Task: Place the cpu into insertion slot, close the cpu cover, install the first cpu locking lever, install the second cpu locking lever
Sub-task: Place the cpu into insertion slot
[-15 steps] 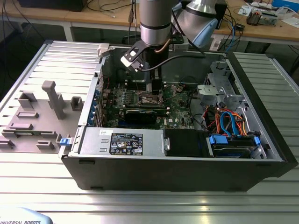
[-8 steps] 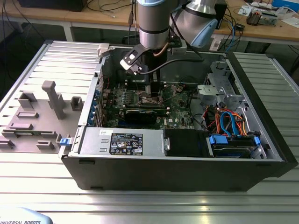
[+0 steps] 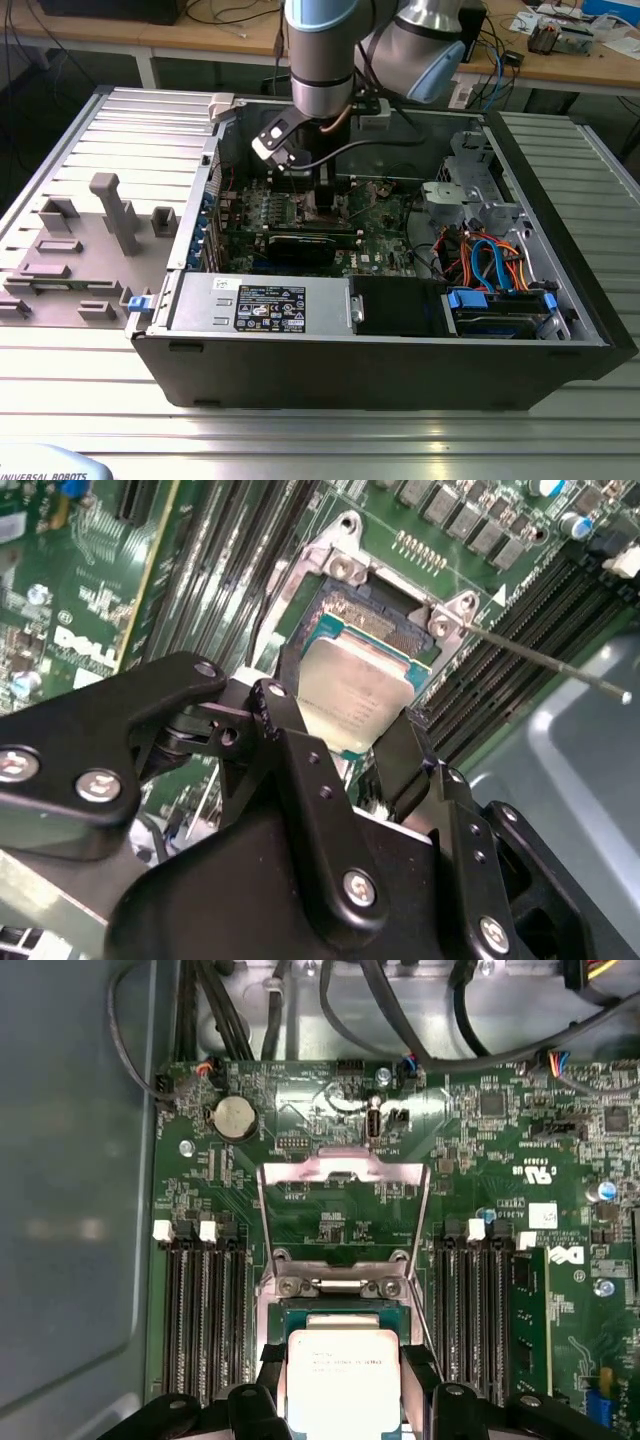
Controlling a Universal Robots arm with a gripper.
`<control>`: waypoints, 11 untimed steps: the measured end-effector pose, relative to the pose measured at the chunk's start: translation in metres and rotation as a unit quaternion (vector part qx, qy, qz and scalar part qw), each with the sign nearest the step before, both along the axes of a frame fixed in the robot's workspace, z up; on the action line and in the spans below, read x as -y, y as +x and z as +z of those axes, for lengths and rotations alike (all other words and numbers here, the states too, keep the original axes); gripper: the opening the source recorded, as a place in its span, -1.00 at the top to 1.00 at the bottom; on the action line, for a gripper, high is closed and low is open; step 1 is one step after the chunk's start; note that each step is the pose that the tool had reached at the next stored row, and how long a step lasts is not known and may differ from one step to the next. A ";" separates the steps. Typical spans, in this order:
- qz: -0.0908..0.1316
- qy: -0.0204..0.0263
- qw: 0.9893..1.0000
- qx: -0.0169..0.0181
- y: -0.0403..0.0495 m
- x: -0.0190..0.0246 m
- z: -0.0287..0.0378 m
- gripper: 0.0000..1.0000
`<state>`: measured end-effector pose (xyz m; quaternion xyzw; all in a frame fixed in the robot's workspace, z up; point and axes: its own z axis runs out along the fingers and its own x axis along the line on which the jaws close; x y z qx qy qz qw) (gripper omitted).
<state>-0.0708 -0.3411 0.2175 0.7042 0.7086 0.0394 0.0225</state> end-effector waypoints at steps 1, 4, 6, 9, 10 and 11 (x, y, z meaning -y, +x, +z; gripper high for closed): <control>0.000 0.000 1.000 0.000 -0.0004 -0.0002 -0.0019 -0.08; 0.000 0.000 1.000 0.000 -0.0006 -0.0006 -0.0077 -0.08; -0.001 0.000 1.000 0.000 -0.0007 -0.0007 -0.0111 -0.08; -0.003 0.000 1.000 0.000 -0.0007 -0.0007 -0.0133 -0.08; -0.003 -0.001 1.000 0.000 -0.0007 -0.0007 -0.0136 -0.08; -0.004 -0.002 1.000 0.000 -0.0006 -0.0007 -0.0143 -0.08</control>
